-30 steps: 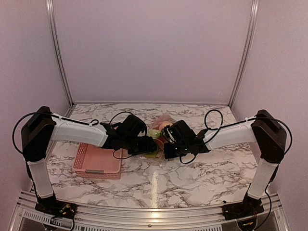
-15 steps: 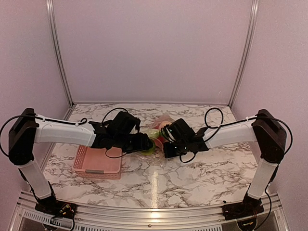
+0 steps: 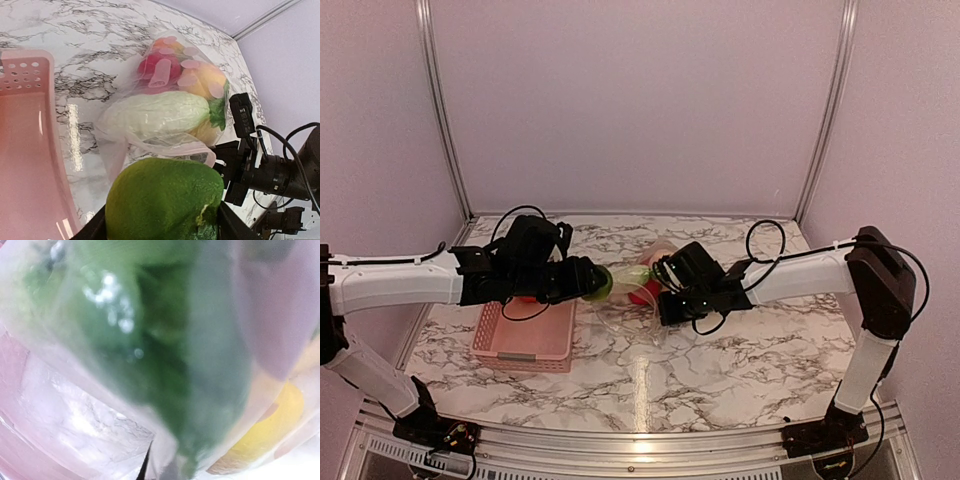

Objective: Open the zip-top bag and remove the fake food
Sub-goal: Pick up the fake fruit from the zipper food storage bag, then place the fake fruit in the bin.

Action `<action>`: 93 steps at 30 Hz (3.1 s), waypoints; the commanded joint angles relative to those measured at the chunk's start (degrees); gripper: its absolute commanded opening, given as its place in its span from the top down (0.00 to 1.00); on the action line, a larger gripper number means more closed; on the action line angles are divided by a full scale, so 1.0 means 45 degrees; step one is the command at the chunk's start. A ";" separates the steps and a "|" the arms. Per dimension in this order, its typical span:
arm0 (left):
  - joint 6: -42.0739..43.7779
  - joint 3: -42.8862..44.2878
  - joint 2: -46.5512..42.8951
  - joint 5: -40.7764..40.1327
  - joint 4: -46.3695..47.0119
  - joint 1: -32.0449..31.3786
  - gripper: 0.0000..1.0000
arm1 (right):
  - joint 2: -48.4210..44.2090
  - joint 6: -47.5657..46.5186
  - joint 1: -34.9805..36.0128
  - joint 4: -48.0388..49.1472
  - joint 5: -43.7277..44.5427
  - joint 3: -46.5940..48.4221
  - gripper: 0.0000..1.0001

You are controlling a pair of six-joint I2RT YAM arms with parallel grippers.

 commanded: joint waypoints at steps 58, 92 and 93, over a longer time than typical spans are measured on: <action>0.1505 0.0983 0.3383 -0.1591 -0.0524 0.4718 0.20 | -0.0834 -0.0297 0.0125 -0.0597 -0.0326 0.0397 0.90; 0.0002 -0.0624 -0.1312 -0.0841 -0.1265 0.1080 0.40 | -0.2058 -0.0536 0.0699 -0.1843 0.0396 0.0809 0.65; -0.0112 -0.0678 -0.1253 -0.0752 -0.1139 0.0958 0.42 | -0.2126 -0.0564 0.0753 -0.1912 0.0479 0.0858 0.63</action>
